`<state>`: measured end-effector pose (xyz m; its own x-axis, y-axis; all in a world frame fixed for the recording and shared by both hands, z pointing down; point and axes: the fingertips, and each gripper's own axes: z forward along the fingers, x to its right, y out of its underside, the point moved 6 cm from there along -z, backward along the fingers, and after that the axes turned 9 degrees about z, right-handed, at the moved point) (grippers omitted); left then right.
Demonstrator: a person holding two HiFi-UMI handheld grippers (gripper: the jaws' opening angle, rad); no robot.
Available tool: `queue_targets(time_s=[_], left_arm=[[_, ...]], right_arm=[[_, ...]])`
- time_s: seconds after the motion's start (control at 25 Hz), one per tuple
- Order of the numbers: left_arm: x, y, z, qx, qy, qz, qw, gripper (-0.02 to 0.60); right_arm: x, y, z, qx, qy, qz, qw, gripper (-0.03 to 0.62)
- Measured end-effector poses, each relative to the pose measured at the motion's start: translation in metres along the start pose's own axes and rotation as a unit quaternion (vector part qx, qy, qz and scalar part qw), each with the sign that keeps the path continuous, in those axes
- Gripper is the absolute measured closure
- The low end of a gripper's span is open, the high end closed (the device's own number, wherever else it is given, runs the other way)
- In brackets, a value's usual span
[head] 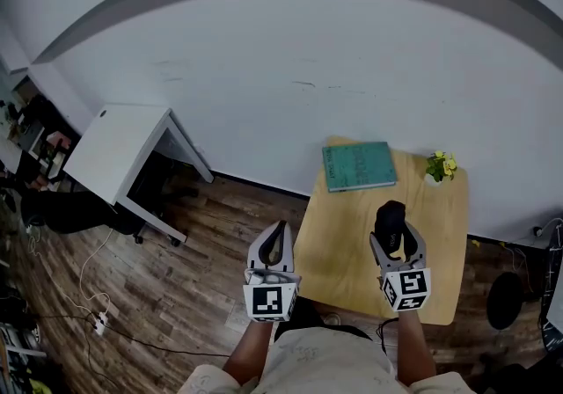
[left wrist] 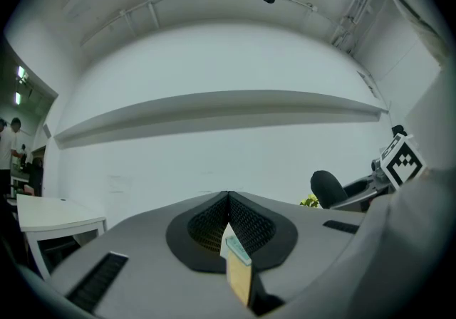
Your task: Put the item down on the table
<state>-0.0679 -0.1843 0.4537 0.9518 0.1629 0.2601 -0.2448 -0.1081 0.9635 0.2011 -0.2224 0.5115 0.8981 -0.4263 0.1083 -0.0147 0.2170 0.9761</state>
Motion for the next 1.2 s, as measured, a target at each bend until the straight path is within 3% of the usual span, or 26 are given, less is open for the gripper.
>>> queue_targets(time_s=[0.2,0.36,0.6,0.84,1.0,1.2], left_arm=[[-0.005,0.007,-0.006,-0.008,-0.003,0.0,1.0,0.574],[-0.004,0.017,-0.008,-0.018,0.001,-0.004,0.9998,0.574],[-0.002,0.021,-0.008,-0.027,0.008,-0.008,0.9996,0.574],[0.0,0.025,-0.008,-0.034,0.014,-0.011,0.9993,0.574],[0.002,0.029,-0.007,-0.045,0.017,-0.014,0.9988,0.574],[0.003,0.033,-0.006,-0.043,0.015,-0.019,0.9988,0.574]], right_arm=[[-0.003,0.041,0.018,-0.094,-0.003,-0.011,0.996,0.261],[-0.007,0.077,0.028,-0.181,-0.009,-0.022,0.983,0.261],[-0.01,0.117,0.038,-0.295,-0.029,-0.03,0.955,0.261],[-0.014,0.148,0.044,-0.4,-0.057,-0.023,0.914,0.261],[-0.015,0.159,0.052,-0.443,-0.066,-0.034,0.893,0.261],[-0.015,0.162,0.057,-0.464,-0.062,-0.045,0.882,0.261]])
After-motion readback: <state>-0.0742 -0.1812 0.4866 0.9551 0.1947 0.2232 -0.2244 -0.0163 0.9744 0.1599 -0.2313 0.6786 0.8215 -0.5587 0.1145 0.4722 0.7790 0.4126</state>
